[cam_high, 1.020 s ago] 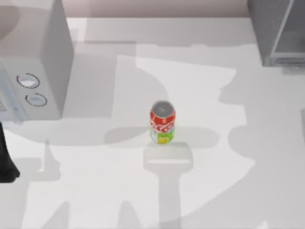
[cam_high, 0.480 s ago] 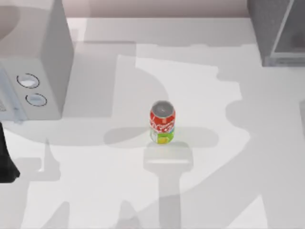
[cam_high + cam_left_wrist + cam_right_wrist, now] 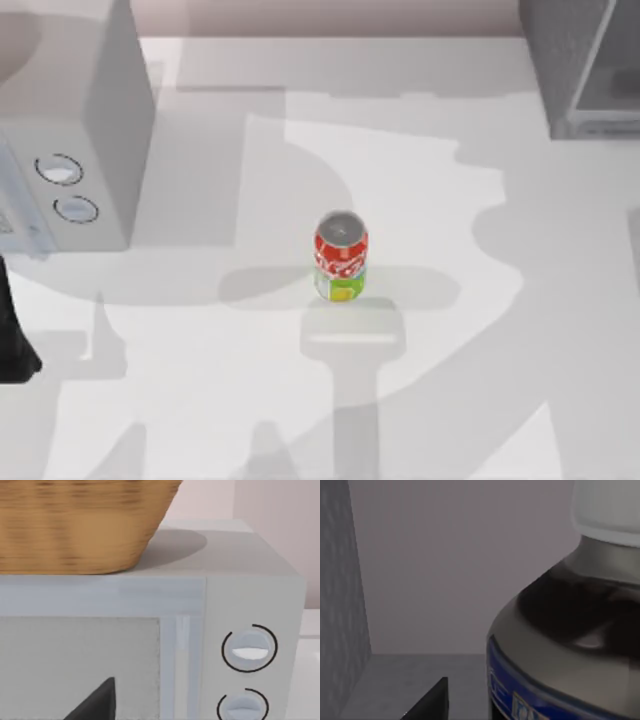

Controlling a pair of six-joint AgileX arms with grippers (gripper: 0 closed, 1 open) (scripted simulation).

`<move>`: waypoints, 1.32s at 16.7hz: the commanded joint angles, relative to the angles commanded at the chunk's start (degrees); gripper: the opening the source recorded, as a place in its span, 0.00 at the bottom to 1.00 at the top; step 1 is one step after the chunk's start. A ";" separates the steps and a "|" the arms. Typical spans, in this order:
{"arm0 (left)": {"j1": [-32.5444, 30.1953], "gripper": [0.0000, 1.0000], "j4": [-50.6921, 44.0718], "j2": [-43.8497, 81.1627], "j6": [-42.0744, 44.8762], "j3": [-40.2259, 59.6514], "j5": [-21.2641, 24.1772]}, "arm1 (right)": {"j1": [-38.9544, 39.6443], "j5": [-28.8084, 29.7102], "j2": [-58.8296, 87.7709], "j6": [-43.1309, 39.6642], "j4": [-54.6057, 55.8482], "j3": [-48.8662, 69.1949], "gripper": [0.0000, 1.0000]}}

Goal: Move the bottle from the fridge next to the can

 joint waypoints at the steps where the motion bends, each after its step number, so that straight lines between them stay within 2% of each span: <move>1: 0.00 1.00 0.00 0.00 0.00 0.00 0.00 | 0.00 0.00 0.00 0.00 0.00 0.00 0.70; 10: 0.00 1.00 0.00 0.00 0.00 0.00 0.00 | 0.00 0.00 0.00 0.00 0.00 0.00 0.02; 22: 0.00 1.00 0.00 0.00 0.00 0.00 0.00 | -0.22 0.02 -1.78 0.10 -2.21 0.60 0.00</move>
